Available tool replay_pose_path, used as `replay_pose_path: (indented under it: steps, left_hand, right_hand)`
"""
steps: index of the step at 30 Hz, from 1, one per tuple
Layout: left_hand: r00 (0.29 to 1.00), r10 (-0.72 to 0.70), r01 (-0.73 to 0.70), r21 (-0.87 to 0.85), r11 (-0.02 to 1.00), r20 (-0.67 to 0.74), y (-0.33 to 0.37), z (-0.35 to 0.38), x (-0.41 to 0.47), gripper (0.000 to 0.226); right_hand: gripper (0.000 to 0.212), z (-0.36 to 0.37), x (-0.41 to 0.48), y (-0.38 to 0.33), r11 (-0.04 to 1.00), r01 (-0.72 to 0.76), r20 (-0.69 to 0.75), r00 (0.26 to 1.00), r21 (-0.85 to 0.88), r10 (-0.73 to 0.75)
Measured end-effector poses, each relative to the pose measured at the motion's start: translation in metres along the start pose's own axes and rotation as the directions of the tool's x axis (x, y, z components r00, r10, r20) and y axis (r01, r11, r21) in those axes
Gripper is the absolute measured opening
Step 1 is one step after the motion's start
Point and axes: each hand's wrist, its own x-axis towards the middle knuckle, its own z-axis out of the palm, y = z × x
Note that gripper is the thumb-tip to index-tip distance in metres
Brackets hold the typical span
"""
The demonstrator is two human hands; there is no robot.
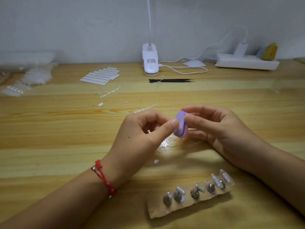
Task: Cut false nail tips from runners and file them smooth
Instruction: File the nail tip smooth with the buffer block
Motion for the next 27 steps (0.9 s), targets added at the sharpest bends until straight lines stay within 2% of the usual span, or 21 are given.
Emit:
replay_pose_path:
  steps: [2,5,9,13,17,21,25,27]
  left_hand:
    - [1.0,-0.001,0.001,0.002,1.0,-0.007,0.0002,0.0004,-0.0002,0.02]
    - [1.0,-0.015,0.015,-0.018,1.0,-0.004,0.0,-0.0001,0.0005,0.022]
    - [0.999,0.013,-0.013,0.004,1.0,0.037,-0.0004,0.0007,0.0002,0.017]
    - [1.0,0.013,-0.013,0.007,1.0,0.005,-0.0032,-0.0006,0.0014,0.017]
    - [0.999,0.036,-0.037,0.02,0.999,0.037,-0.0032,0.0005,0.0005,0.02]
    - [0.999,0.03,-0.031,0.022,0.999,0.027,-0.0038,-0.0003,0.0008,0.016]
    - [0.997,0.055,-0.056,0.023,0.998,0.047,-0.0046,0.0009,0.001,0.015]
    - [0.997,0.069,-0.07,0.03,0.997,0.022,-0.0048,0.0012,0.0009,0.016]
  right_hand:
    - [0.025,-0.0009,0.0005,-0.0009,0.999,-0.006,-0.017,1.0,0.034,0.006]
    - [0.029,0.0001,-0.001,0.0,0.997,-0.01,0.031,0.999,-0.072,0.012]
    - [0.03,-0.0013,-0.001,0.0003,0.999,-0.001,0.026,1.0,-0.047,0.002]
    - [0.039,-0.0011,-0.0021,0.001,0.989,-0.013,0.069,0.997,-0.148,0.024]
    - [0.035,-0.0008,-0.0019,0.0008,0.995,0.006,0.034,0.999,-0.098,-0.002]
    - [0.033,0.0011,-0.0025,-0.0006,0.993,-0.016,0.055,0.998,-0.118,0.022]
    - [0.024,0.0009,-0.0001,-0.0005,1.0,-0.009,0.011,1.0,-0.013,0.01]
    - [0.027,0.002,-0.0008,-0.001,0.998,-0.022,0.04,0.999,-0.058,0.025]
